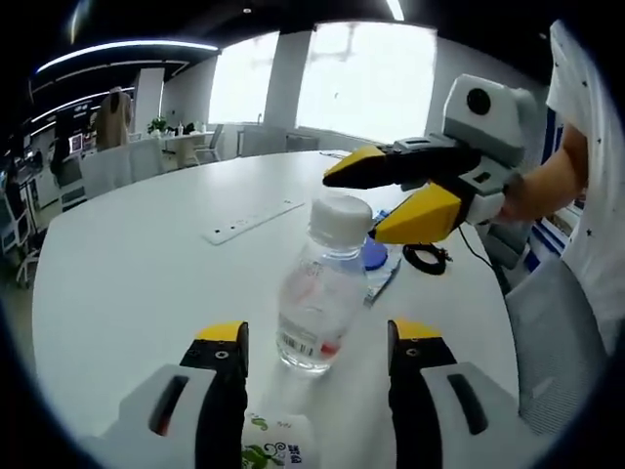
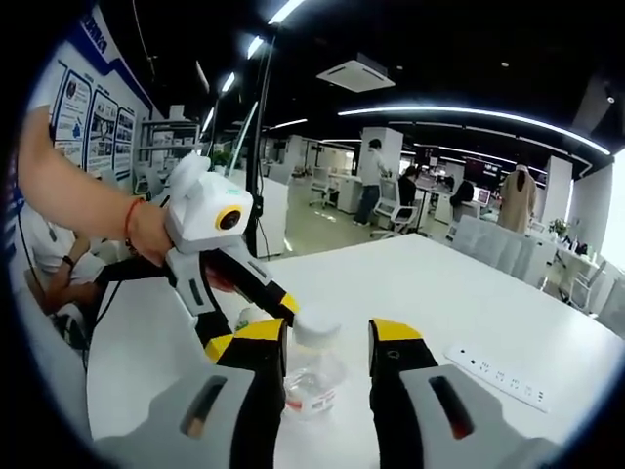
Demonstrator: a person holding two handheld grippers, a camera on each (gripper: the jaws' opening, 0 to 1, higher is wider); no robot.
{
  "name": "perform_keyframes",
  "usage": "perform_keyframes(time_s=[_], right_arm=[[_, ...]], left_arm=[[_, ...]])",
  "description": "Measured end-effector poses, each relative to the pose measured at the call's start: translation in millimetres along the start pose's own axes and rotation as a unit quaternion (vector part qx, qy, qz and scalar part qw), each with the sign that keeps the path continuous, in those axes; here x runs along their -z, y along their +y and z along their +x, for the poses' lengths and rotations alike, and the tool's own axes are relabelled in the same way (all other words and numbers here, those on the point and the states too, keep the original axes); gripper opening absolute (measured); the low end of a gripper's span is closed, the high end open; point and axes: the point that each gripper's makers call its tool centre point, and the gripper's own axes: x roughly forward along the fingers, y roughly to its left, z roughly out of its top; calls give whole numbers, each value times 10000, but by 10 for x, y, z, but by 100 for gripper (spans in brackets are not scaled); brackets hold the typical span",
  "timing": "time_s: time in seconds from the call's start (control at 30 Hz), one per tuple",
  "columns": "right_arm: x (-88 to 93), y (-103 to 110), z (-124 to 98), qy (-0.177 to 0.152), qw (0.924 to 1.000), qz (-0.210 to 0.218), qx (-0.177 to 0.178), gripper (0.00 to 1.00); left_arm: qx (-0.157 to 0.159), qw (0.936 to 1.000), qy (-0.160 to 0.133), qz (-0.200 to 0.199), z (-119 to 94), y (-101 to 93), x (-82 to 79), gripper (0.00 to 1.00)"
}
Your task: Arrange the tabletop items into an orderly group along one side of the table until the central work area is clear of visible clutter.
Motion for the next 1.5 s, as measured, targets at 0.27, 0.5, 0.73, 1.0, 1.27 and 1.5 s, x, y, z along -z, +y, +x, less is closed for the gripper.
perform_keyframes(time_s=[0.27, 0.5, 0.73, 1.0, 1.27, 1.5], right_arm=[[-87, 3, -94, -82, 10000, 27, -28, 34], [-104, -20, -168, -40, 10000, -15, -37, 38], [-4, -3, -285, 140, 9999, -22, -91, 37], [59, 16, -417, 214, 9997, 27, -89, 37], [105, 4, -470, 265, 9996, 57, -67, 36], [116, -6, -496, 264, 9996, 77, -44, 35]], left_arm=[[-163, 9999, 10, -34, -169, 33, -28, 59], [-305, 9995, 33, -76, -309, 61, -29, 59], [-446, 9989, 56, -146, -449, 89, -6, 59], [-679, 9971, 7, -343, -641, 197, 57, 60], [-824, 9957, 120, -407, -772, 300, 147, 60], [-785, 9949, 376, -508, -776, 376, 285, 60]])
